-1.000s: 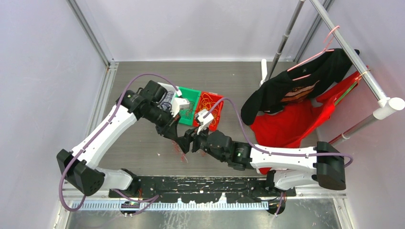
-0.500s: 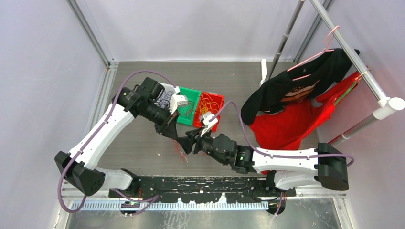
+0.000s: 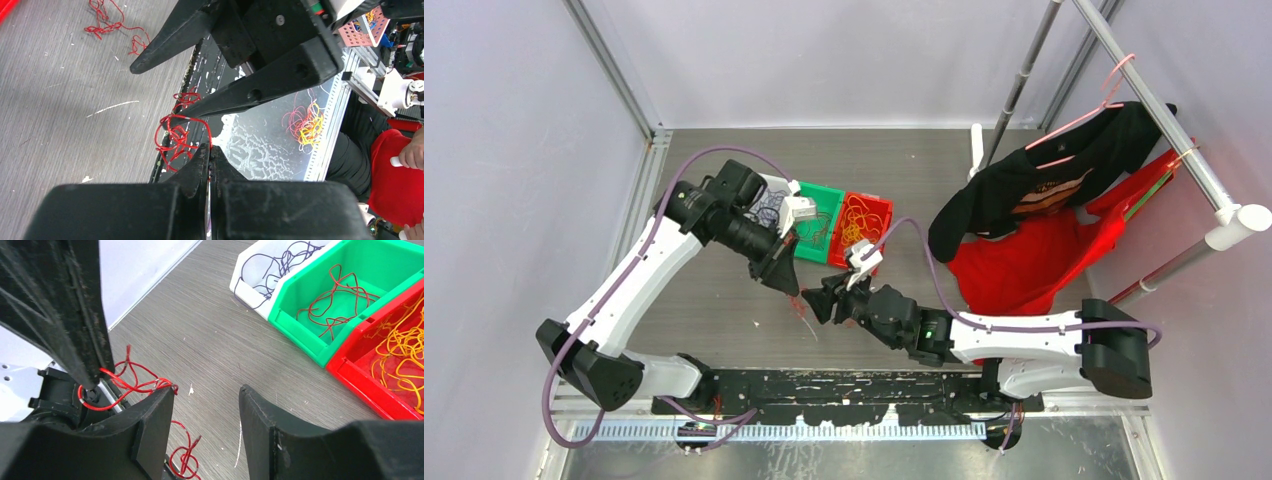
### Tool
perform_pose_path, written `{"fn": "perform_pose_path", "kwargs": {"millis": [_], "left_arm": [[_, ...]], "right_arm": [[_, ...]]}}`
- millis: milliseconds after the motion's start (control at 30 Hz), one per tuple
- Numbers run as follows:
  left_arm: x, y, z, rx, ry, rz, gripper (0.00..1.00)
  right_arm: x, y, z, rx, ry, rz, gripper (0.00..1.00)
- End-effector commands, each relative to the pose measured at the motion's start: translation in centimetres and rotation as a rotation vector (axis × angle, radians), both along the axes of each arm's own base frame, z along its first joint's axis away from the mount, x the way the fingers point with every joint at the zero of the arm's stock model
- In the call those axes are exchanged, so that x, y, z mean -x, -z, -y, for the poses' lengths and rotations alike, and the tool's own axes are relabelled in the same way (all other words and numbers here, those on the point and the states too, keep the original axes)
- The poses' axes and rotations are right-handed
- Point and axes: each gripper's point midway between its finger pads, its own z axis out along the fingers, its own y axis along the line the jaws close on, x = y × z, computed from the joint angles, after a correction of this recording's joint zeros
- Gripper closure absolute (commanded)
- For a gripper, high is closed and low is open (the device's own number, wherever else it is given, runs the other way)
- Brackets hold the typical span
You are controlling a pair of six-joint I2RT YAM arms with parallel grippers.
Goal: Untangle the cables
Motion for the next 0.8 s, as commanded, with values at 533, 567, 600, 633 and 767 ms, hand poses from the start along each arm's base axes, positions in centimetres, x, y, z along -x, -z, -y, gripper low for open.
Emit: {"fn": "perform_pose_path", "kwargs": {"millis": [533, 567, 600, 633, 767], "left_arm": [[2.7, -4.0, 0.8, 0.145, 0.075, -0.050, 1.00], [2.9, -4.3, 0.8, 0.154, 0.081, -0.053, 1.00], [3.0, -4.5, 0.8, 0.163, 0.083, -0.057, 1.00], [3.0, -4.8, 0.9, 0.173, 0.087, -0.058, 1.00], [3.0, -6.5, 1.2, 0.219, 0.092, -0.062, 1.00]], "right_arm": [[-1.1, -6.6, -2.8, -0.283, 0.018, 0.042, 0.44], [-1.1, -6.5, -2.9, -0.287, 0.018, 0.036, 0.44], [-1.1, -6.4, -3.0, -0.291, 0.017, 0.030, 0.45], [-1.1, -6.3, -3.2, -0.297, 0.015, 0.028, 0.46], [-1.0, -5.7, -3.2, -0.327, 0.019, 0.008, 0.50]]}}
